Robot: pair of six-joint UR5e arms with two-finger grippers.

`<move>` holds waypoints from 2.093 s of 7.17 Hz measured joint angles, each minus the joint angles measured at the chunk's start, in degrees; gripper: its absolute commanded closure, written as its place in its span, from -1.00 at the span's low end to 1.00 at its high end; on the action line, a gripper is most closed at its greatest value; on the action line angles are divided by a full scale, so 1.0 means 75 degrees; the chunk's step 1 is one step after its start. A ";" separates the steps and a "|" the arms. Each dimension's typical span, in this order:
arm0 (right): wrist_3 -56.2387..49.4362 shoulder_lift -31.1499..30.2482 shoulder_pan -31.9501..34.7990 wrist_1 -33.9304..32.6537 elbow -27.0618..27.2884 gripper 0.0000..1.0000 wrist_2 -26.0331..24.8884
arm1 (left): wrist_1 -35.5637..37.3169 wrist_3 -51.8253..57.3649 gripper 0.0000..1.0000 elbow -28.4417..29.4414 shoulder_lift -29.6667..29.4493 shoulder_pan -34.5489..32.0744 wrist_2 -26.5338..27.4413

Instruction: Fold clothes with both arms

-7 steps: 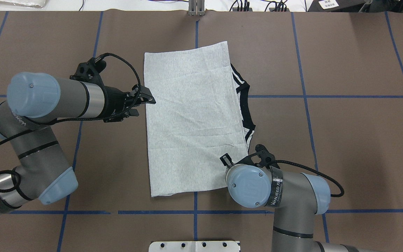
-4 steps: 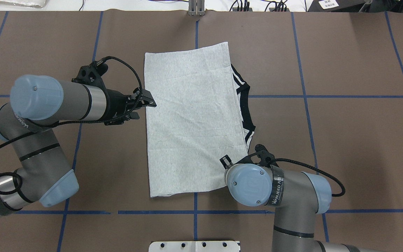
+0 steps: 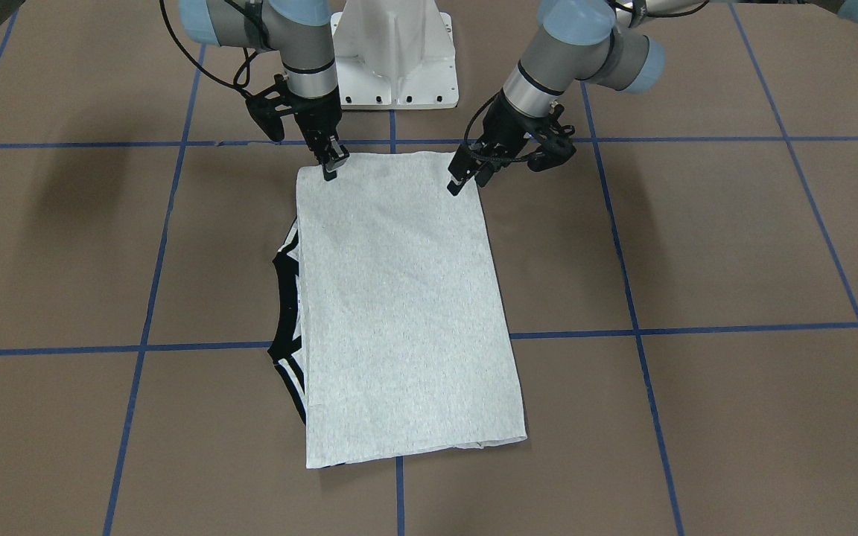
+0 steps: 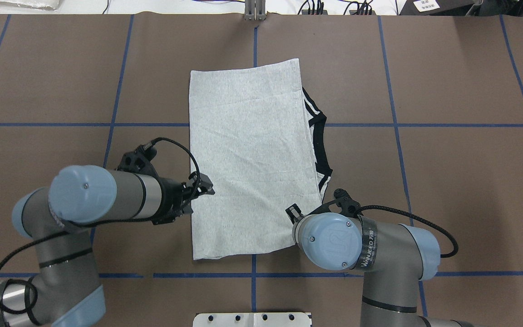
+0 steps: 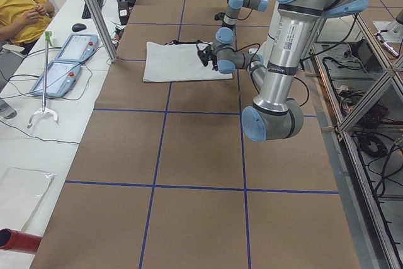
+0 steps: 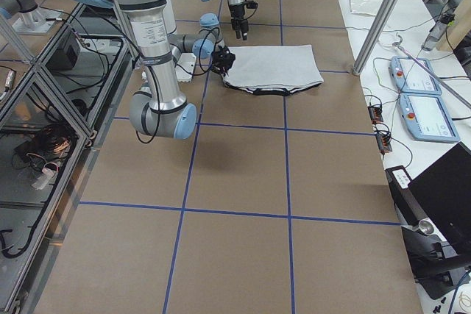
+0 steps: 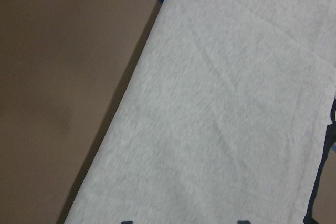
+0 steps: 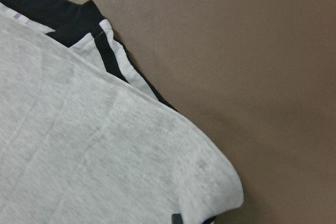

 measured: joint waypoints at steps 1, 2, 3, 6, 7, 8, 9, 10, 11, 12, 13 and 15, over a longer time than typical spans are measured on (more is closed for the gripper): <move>0.0017 -0.0022 -0.0062 -0.0005 0.0031 1.00 -0.0017 | 0.0353 -0.0257 -0.60 -0.0147 0.0108 0.0476 0.0275; 0.0024 -0.0046 -0.0109 -0.0006 0.0054 1.00 -0.0033 | 0.0599 -0.0450 -0.60 -0.0213 0.0174 0.0863 0.0483; 0.0027 -0.0056 -0.0133 -0.0007 0.0066 1.00 -0.0040 | 0.0788 -0.0574 -0.58 -0.0224 0.0217 0.1141 0.0623; 0.0028 -0.0059 -0.0146 -0.0010 0.0080 1.00 -0.0044 | 0.1059 -0.0740 0.80 -0.0206 0.0256 0.1476 0.0744; 0.0028 -0.0058 -0.0146 -0.0012 0.0084 1.00 -0.0042 | 0.1076 -0.0752 1.00 -0.0201 0.0262 0.1486 0.0748; 0.0028 -0.0057 -0.0147 -0.0012 0.0102 1.00 -0.0037 | 0.1083 -0.0760 1.00 -0.0191 0.0267 0.1486 0.0750; 0.0028 -0.0062 -0.0147 -0.0016 0.0144 1.00 -0.0032 | 0.1085 -0.0764 1.00 -0.0204 0.0269 0.1481 0.0748; 0.0028 -0.0073 -0.0152 -0.0021 0.0203 1.00 -0.0026 | 0.1089 -0.0765 1.00 -0.0299 0.0274 0.1464 0.0740; 0.0031 -0.0104 -0.0191 -0.0026 0.0255 1.00 -0.0030 | 0.1094 -0.0763 1.00 -0.0487 0.0300 0.1446 0.0727; 0.0060 -0.0174 -0.0286 -0.0029 0.0341 1.00 -0.0037 | 0.1096 -0.0756 1.00 -0.0780 0.0414 0.1438 0.0708; 0.0166 -0.0300 -0.0435 -0.0033 0.0537 1.00 -0.0032 | 0.1097 -0.0751 1.00 -0.1214 0.0660 0.1449 0.0689; 0.0442 -0.0667 -0.0793 -0.0041 0.1196 1.00 -0.0032 | 0.1098 -0.0932 1.00 -0.1874 0.0996 0.1649 0.0679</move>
